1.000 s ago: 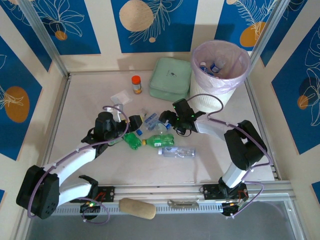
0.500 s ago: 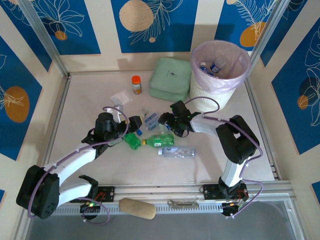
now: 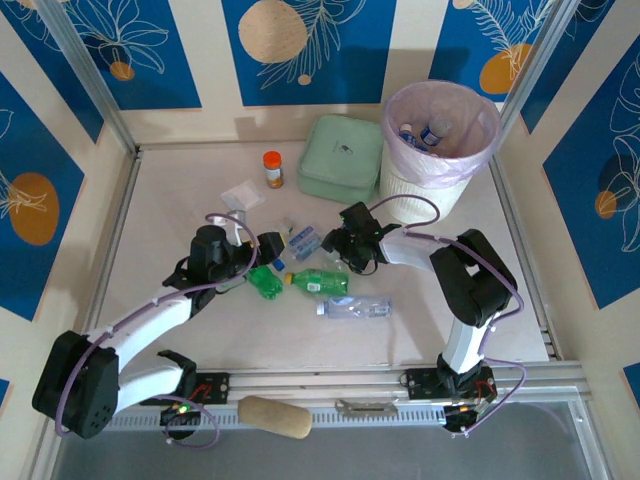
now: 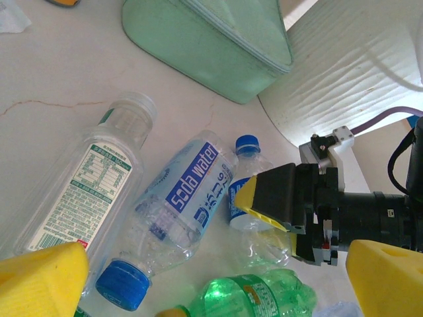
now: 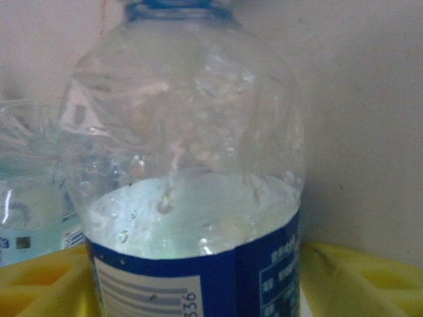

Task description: Put the plastic bottles in the bin

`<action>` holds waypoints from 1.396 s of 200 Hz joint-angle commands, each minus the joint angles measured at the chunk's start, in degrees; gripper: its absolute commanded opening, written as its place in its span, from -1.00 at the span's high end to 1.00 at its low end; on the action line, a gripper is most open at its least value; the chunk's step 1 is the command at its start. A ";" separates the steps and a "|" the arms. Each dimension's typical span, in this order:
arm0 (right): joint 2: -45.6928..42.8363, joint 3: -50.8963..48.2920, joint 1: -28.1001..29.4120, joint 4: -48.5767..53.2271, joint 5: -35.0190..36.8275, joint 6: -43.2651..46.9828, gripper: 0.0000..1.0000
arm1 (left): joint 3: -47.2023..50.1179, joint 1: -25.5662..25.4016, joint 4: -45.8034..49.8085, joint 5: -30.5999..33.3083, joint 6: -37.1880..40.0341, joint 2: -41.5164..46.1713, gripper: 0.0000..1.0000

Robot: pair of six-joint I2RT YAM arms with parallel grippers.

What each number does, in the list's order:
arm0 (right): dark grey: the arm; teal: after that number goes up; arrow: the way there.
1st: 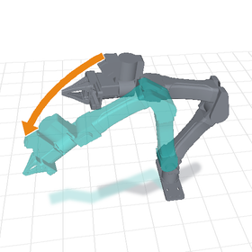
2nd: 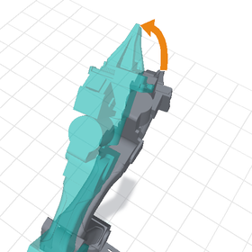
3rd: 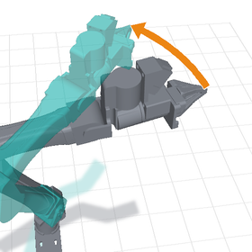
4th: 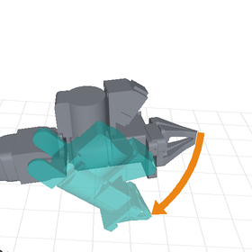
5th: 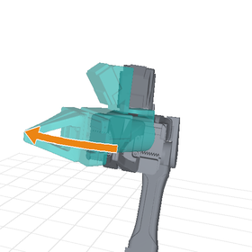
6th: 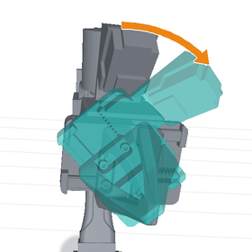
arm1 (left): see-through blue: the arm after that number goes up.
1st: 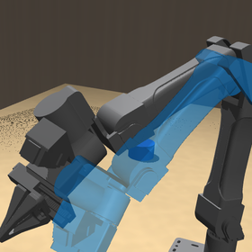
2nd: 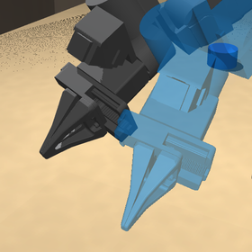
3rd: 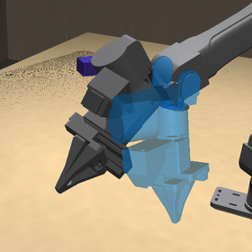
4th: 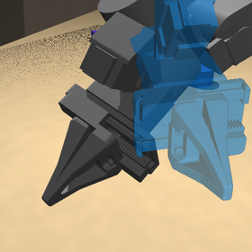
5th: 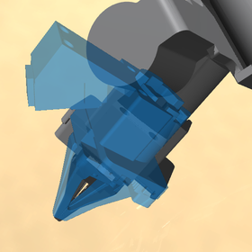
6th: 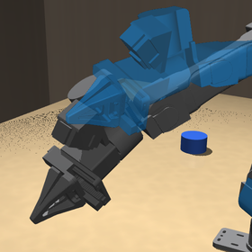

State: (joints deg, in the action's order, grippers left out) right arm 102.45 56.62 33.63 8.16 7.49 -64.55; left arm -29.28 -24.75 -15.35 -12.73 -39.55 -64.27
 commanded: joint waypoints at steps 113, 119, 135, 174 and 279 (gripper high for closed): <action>3.21 -0.11 1.18 -5.94 0.22 3.29 -0.07 | 0.89 0.58 0.50 1.30 0.13 1.34 -0.99; 2.75 0.06 1.18 -5.61 0.61 3.91 -0.07 | 0.89 0.60 0.50 1.26 0.19 1.34 -0.99; 1.03 0.42 1.18 -4.57 2.02 5.93 -0.06 | 0.73 0.61 0.33 1.22 0.17 1.25 -0.99; -4.88 1.63 2.34 -2.11 6.29 14.08 -0.03 | 0.36 0.58 -0.09 0.88 -0.27 1.00 -0.99; -21.10 5.42 6.21 -0.78 12.16 29.61 0.00 | -0.34 0.68 0.19 1.14 -0.57 0.99 -0.99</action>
State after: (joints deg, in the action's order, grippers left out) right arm 85.54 60.38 39.90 8.12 17.28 -39.81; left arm -29.12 -24.75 -15.38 -11.90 -40.18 -64.18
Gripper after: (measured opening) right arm 0.505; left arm 0.996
